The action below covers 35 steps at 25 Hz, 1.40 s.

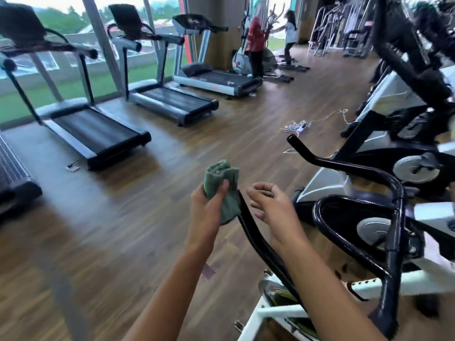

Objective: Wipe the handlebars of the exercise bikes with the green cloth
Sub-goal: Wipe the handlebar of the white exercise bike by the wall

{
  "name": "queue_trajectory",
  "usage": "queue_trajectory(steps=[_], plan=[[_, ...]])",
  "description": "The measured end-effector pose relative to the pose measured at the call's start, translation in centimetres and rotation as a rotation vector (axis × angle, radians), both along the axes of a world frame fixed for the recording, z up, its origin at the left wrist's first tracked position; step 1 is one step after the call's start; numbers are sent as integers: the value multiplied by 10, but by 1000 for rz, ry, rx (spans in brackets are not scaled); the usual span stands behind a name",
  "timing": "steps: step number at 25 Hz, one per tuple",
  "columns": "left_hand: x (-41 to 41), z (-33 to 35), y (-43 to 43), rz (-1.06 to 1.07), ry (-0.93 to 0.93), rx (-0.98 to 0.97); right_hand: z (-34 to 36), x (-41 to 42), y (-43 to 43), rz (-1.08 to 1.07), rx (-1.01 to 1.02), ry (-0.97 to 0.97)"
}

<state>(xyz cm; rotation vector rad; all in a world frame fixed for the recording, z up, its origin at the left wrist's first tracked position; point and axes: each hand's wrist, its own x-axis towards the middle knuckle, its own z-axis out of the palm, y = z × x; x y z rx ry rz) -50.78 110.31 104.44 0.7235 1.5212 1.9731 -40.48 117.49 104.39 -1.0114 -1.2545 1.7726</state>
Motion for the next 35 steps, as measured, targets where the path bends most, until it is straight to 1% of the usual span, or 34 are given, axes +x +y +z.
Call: queue_trajectory(steps=[2,4,5,7,9,10,12,13,15,17,19,21,24,26,28,32,35], plan=[[-1,-17,-10,75,264,-33,-16,15,-5,-70,60,-128],[-3,-37,-16,98,500,-38,-33,29,-14,-129,112,-236],[-4,-45,-18,104,624,-17,-42,35,-20,-153,140,-296],[-12,-60,-14,96,880,90,-56,47,-32,-190,209,-429],[-26,-75,0,68,1151,211,-66,62,-43,-229,292,-611],[-34,-83,8,64,1285,237,-69,68,-48,-240,336,-711],[-48,-101,26,8,1477,267,-75,75,-58,-282,388,-877],[-53,-109,31,-29,1533,273,-77,74,-61,-290,403,-935],[-57,-118,35,-98,1583,290,-81,68,-66,-305,419,-1027],[-63,-122,35,-171,1621,306,-85,61,-69,-308,464,-1167],[-64,-123,34,-204,1657,320,-87,55,-71,-302,518,-1275],[-66,-129,34,-236,1730,324,-87,52,-73,-306,529,-1316],[-73,-142,32,-312,1930,383,-85,49,-75,-322,557,-1371],[-76,-143,35,-308,1992,394,-85,48,-77,-337,592,-1398],[-74,-139,33,-297,1962,383,-86,47,-77,-347,600,-1401],[-65,-134,27,-361,1816,355,-87,44,-75,-378,590,-1406],[-52,-139,26,-303,1679,343,-88,43,-76,-392,571,-1417]])
